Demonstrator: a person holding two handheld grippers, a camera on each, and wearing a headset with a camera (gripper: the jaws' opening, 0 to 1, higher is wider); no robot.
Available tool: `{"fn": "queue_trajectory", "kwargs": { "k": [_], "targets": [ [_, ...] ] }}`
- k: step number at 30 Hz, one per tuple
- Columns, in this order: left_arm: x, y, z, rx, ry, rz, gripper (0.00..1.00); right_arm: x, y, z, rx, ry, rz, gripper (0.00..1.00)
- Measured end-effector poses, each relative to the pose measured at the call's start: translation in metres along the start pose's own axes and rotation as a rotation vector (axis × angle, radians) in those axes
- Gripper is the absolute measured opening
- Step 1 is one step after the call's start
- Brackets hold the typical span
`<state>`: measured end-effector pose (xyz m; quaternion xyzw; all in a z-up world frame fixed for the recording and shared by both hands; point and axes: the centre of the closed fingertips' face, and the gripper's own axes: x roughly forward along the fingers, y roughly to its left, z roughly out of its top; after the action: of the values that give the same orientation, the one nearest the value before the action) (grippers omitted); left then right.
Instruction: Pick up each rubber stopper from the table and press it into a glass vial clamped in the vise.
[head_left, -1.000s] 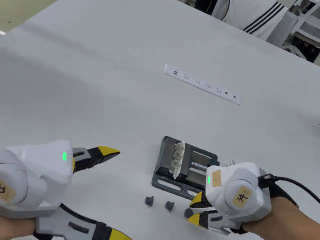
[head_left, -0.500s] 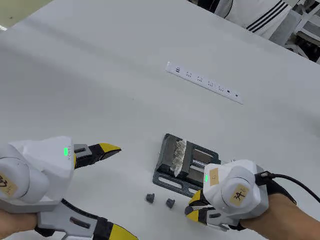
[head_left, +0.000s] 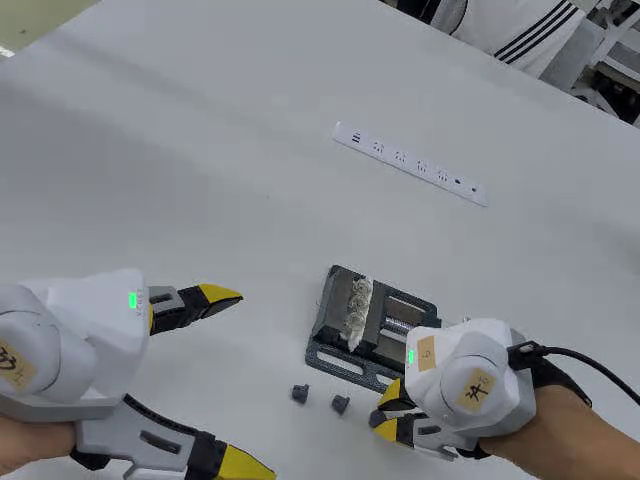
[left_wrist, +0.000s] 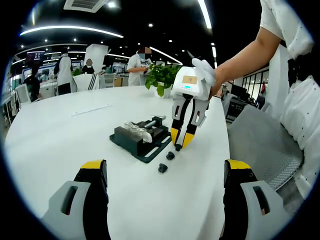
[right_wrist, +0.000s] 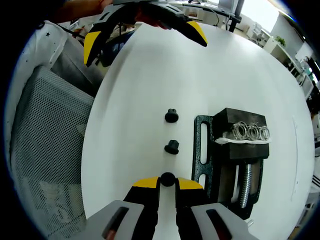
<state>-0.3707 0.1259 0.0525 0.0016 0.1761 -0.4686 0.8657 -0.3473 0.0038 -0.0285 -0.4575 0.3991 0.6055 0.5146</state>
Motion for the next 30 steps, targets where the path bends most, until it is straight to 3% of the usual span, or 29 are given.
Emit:
{"fn": "queue_trajectory", "kwargs": {
  "k": [19,30],
  "targets": [
    [-0.002,0.000,-0.003,0.004,0.015,-0.010,0.97,0.000,-0.001,0.000,0.008,-0.005,0.000,0.07],
    [-0.002,0.001,-0.004,0.005,0.020,-0.015,0.96,-0.012,-0.008,0.002,0.047,-0.039,-0.009,0.06]
  ]
}}
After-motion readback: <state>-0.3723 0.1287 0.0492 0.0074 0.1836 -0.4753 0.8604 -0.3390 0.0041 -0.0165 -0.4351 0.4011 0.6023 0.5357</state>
